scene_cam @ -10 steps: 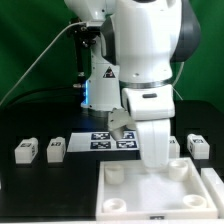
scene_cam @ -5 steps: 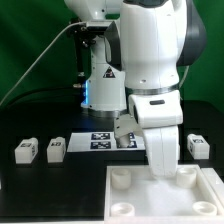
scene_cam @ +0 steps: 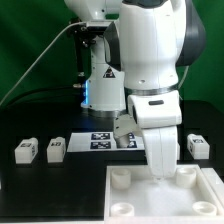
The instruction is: Assemble one leg
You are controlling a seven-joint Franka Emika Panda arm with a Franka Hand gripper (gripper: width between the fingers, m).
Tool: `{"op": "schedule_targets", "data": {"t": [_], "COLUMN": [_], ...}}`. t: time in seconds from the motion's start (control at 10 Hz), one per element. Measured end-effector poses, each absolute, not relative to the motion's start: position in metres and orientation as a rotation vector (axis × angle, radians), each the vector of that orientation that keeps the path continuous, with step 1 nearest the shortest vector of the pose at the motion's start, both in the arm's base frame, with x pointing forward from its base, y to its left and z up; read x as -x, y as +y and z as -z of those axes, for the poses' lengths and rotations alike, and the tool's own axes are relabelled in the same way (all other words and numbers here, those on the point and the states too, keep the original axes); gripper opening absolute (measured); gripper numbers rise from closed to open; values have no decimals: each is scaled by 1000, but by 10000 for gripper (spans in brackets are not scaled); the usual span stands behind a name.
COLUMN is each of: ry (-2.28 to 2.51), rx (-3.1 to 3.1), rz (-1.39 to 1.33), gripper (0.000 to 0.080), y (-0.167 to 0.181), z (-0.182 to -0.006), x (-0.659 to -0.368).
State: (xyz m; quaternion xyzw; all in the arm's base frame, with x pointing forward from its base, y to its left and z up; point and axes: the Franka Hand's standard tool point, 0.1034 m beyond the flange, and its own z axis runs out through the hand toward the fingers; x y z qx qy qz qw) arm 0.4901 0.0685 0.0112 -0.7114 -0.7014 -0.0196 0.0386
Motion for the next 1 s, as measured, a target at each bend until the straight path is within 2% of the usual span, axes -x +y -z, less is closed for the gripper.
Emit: {"op": "schedule_targets", "data": {"t": [0.1, 0.2, 0.3, 0.5, 1.0], "ry": [-2151, -2150, -2150, -2150, -2149], "rx": [2182, 2182, 2183, 2183, 2184], "rz": [60, 60, 60, 60, 59], "gripper": [424, 424, 602, 646, 649], "y": [68, 68, 68, 68, 67], "z": [-11, -11, -11, -11, -11], "x": [-490, -490, -490, -490, -490]}}
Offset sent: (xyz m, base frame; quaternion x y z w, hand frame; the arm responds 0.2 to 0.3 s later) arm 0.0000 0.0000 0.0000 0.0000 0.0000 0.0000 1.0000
